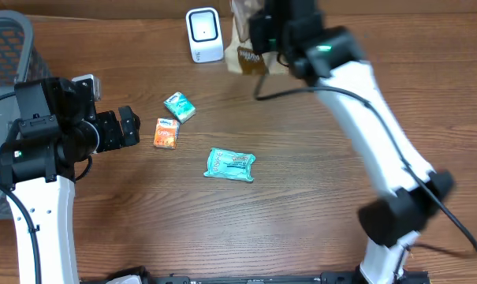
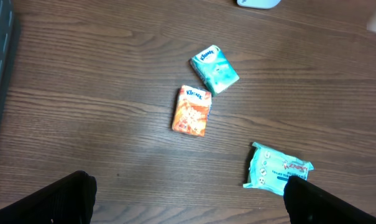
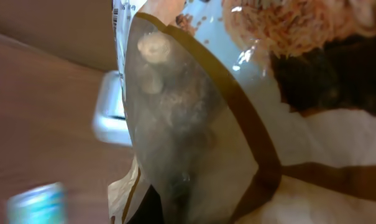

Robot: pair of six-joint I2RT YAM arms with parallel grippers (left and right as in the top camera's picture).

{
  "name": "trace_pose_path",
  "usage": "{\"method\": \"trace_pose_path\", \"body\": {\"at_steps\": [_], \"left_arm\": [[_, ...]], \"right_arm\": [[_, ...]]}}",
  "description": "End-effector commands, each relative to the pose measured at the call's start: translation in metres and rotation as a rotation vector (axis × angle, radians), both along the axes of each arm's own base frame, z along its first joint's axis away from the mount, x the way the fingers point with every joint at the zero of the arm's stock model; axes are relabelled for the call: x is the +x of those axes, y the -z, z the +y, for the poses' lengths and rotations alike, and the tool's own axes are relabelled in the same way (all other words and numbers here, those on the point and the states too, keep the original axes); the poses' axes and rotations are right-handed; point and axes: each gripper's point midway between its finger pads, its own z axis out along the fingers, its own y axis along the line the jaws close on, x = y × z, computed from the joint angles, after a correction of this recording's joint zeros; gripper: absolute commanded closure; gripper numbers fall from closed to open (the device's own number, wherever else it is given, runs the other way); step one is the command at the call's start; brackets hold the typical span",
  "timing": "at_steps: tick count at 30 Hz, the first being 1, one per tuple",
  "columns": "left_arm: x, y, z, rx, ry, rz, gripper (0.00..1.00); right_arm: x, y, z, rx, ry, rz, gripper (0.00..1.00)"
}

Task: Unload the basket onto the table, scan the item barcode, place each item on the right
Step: 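Lift the Pantree bag and present it to the scanner, then carry the Pantree bag right and lower it beside the jar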

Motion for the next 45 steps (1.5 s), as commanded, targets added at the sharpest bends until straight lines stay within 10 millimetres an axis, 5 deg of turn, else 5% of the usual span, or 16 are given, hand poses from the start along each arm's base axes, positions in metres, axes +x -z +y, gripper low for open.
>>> {"method": "trace_pose_path", "body": {"at_steps": [1,9,15,26,45], "left_arm": [[0.002,-0.005,0.003,0.012,-0.001,-0.014,0.01],[0.002,-0.005,0.003,0.012,-0.001,-0.014,0.00],[0.002,-0.005,0.003,0.012,-0.001,-0.014,0.01],[0.002,-0.005,0.003,0.012,-0.001,-0.014,0.00],[0.002,-0.005,0.003,0.013,-0.001,-0.014,0.01]], "right_arm": [[0.027,0.024,-0.028,-0.395,0.154,-0.098,0.96],[0.074,0.059,0.005,-0.634,0.093,-0.253,0.96],[0.088,0.072,0.030,-0.765,-0.039,-0.318,0.96],[0.095,0.110,0.064,-0.989,-0.284,-0.342,0.96],[0.096,0.107,0.073,-0.994,-0.278,-0.388,0.96]]}}
